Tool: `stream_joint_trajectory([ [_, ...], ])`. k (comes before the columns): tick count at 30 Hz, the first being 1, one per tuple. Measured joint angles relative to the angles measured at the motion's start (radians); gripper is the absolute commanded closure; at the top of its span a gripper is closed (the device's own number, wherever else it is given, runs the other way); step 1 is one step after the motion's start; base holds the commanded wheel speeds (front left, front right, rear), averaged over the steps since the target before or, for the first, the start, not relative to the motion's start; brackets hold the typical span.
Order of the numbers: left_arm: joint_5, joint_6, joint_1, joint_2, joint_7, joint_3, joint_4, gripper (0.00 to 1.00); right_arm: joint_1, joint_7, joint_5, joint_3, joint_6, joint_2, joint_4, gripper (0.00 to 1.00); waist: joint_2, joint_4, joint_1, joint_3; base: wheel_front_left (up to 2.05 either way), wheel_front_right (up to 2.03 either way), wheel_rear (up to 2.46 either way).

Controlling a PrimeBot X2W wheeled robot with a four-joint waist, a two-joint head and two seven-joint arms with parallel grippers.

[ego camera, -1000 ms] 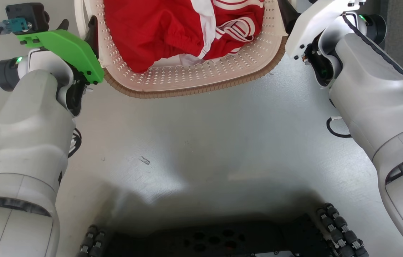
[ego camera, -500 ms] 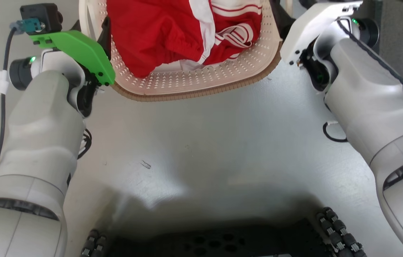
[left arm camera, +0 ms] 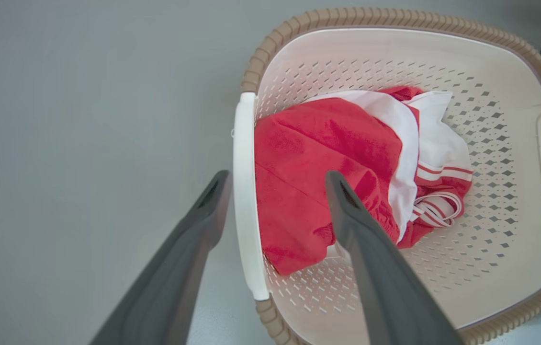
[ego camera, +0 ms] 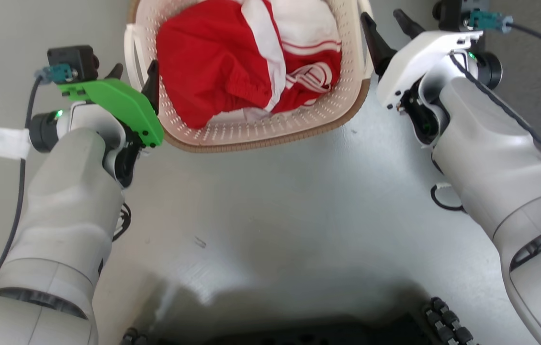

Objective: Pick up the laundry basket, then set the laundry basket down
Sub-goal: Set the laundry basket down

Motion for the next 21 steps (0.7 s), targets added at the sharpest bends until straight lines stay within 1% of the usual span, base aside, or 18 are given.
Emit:
stream_joint_trajectory([
  [8,-0.003,0.000,0.048,0.000,-0.043,-0.012,-0.001,0.00,0.054,-0.021,0.016,-0.015,0.000,0.000,0.005,0.00,0.0000,-0.004,0.0000,-0.085,0.00,0.00,0.00],
  [21,-0.003,0.000,0.151,0.002,-0.101,-0.042,-0.030,0.00,0.164,-0.035,0.033,-0.041,-0.001,0.001,0.009,0.00,0.0000,-0.003,0.0000,-0.259,0.00,0.00,0.00],
])
